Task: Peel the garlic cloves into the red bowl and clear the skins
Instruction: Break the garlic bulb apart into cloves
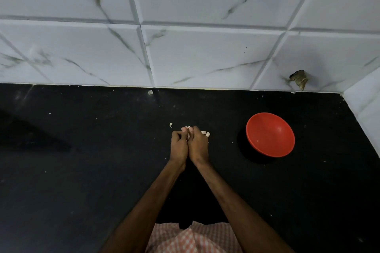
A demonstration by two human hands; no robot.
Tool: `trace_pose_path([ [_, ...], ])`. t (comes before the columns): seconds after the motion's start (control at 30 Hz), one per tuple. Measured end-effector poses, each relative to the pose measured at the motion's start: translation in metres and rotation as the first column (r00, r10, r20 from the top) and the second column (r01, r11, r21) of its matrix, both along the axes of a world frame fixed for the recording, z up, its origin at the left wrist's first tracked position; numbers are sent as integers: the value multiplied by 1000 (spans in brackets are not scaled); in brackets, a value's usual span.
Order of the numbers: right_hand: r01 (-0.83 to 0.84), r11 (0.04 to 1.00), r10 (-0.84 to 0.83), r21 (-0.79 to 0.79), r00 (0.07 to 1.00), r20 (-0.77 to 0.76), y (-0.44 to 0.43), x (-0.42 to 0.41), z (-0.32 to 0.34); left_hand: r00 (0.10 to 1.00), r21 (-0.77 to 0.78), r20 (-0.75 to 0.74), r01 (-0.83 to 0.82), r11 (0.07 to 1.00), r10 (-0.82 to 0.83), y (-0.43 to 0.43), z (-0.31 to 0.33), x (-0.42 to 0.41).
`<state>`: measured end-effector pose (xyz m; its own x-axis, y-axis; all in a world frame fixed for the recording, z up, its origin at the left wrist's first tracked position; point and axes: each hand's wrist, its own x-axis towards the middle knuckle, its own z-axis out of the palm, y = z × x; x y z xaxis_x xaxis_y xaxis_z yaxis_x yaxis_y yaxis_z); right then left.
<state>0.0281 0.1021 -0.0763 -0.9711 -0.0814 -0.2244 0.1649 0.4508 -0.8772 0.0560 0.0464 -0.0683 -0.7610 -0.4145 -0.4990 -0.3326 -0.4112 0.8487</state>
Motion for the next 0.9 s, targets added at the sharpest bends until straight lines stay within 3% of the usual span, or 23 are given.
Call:
trace_pose_path([
  [0.17, -37, 997, 40, -73, 999, 36, 13, -11, 0, 994, 41, -27, 104, 994, -103, -12, -2, 1],
  [0.3, -100, 995, 99, 26, 995, 29, 21, -16, -3, 995, -12, -53, 79, 997, -80, -15, -1, -3],
  [0.43, -166, 960, 159, 227, 986, 46, 27, -12, -3, 996, -109, -27, 77, 991, -80, -16, -6, -1],
  [0.73, -176, 971, 161, 162, 981, 104, 9, -7, 2, 989, -271, -18, 136, 953, -146, -18, -15, 0],
  [0.9, -161, 942, 160, 294, 987, 27, 5, -2, 0, 977, -379, 34, 206, 902, -209, -15, -18, -1],
])
